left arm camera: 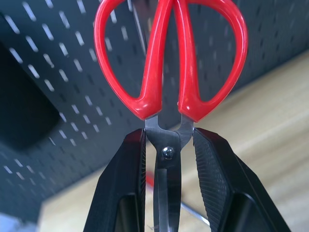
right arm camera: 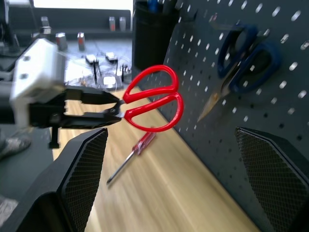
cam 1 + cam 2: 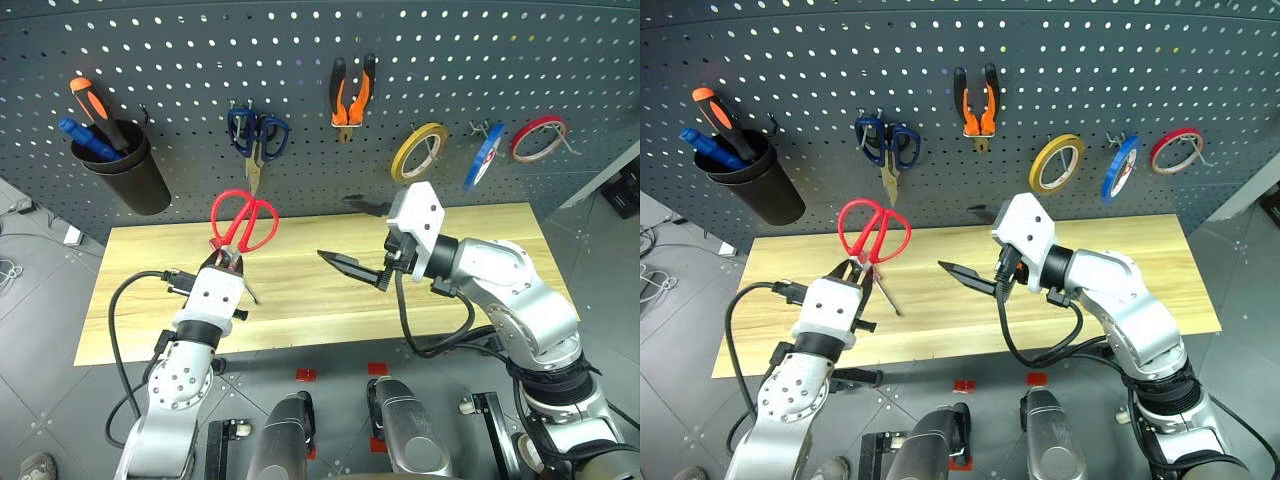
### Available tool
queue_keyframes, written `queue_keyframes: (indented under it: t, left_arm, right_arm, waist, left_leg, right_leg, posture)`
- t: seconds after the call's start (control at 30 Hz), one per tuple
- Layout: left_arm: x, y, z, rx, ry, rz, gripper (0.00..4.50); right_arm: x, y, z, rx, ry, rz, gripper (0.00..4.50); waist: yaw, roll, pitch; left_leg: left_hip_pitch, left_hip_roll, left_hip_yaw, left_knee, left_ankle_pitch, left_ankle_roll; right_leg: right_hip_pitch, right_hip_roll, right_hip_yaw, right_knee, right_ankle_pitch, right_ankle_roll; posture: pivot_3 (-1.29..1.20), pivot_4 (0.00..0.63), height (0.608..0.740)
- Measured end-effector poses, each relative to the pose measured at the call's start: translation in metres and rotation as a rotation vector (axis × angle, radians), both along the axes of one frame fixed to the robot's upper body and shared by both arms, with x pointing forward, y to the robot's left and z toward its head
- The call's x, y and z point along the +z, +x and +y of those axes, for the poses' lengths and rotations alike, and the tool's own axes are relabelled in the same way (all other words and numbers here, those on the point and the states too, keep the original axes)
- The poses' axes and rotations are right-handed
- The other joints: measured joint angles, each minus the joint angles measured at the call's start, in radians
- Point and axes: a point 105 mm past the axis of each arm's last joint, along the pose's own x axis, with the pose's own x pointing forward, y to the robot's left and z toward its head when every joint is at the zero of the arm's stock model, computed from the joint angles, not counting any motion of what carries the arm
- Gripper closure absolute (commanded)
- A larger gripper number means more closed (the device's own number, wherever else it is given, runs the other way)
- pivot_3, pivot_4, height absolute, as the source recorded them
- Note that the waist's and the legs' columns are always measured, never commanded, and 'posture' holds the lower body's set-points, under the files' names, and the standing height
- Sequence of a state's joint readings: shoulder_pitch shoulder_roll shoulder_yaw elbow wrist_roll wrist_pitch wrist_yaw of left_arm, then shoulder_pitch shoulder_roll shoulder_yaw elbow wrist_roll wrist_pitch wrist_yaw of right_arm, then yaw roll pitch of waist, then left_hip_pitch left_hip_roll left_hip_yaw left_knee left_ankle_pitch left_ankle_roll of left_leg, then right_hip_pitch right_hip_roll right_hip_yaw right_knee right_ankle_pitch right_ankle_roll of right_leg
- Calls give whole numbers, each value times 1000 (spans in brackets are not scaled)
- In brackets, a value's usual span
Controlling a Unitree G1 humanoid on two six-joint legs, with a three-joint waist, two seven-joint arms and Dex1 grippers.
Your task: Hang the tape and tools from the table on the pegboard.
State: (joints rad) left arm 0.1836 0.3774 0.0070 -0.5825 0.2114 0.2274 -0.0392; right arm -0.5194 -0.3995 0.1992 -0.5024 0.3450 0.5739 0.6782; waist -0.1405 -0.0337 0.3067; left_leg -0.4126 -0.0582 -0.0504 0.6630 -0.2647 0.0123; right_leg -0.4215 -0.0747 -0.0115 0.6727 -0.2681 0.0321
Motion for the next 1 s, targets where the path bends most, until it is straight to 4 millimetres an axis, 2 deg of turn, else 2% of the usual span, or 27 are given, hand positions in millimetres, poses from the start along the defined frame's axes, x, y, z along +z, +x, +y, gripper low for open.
queue_keyframes:
  t: [0.17, 0.27, 0.37, 0.57, 0.7, 0.9, 1.0]
  left_arm:
    - [33, -4, 3, 6, 56, -116, 3379]
    - [59, 7, 4, -1, 65, -206, 3379]
    - [71, 26, 7, -4, 66, -238, 3379]
    - [68, 58, 9, -56, 100, -204, 3379]
    - [67, 69, 8, -75, 101, -207, 3379]
    - [67, 71, 3, -98, 104, -224, 3379]
    - [54, 64, -4, -127, 104, -192, 3379]
  right_arm:
    - [6, -1, 1, 13, 56, 12, 0]
    - [12, -1, 7, 28, 85, 2, 0]
    - [18, 3, 11, 36, 100, -12, 0]
    - [27, 13, 18, 45, 109, -25, 0]
    - [31, 14, 20, 54, 121, -37, 0]
    - [30, 13, 21, 57, 132, -31, 0]
    - [27, 11, 21, 58, 133, -28, 0]
  waist:
    - [1, 0, 0]
    - [1, 0, 0]
    - [1, 0, 0]
    - [-2, 0, 0]
    - [0, 0, 0]
    - [2, 0, 0]
    - [-2, 0, 0]
  left_leg:
    - [-1, 0, -1, 0, 0, 0]
    - [-1, 0, -1, 2, 0, 0]
    - [-2, 0, -1, 2, 0, 0]
    - [-3, 0, -1, 2, 0, 0]
    - [-3, 0, -1, 2, 0, 0]
    - [-3, -1, -1, 2, 0, 0]
    - [-3, -1, -1, 2, 0, 0]
  right_leg:
    - [-1, 0, -1, 1, 0, 0]
    - [0, 1, -2, 1, 1, 0]
    - [-1, 1, -2, 2, 1, 1]
    - [-2, 1, -2, 1, 1, 1]
    - [-2, 1, -2, 1, 1, 1]
    - [-1, 1, -2, 1, 1, 1]
    - [-2, 1, -1, 1, 1, 1]
  posture:
    - [-298, 312, 740]
    - [-296, 312, 740]
    - [-302, 313, 740]
    - [-318, 312, 740]
    - [-322, 309, 740]
    - [-327, 302, 740]
    - [-326, 300, 740]
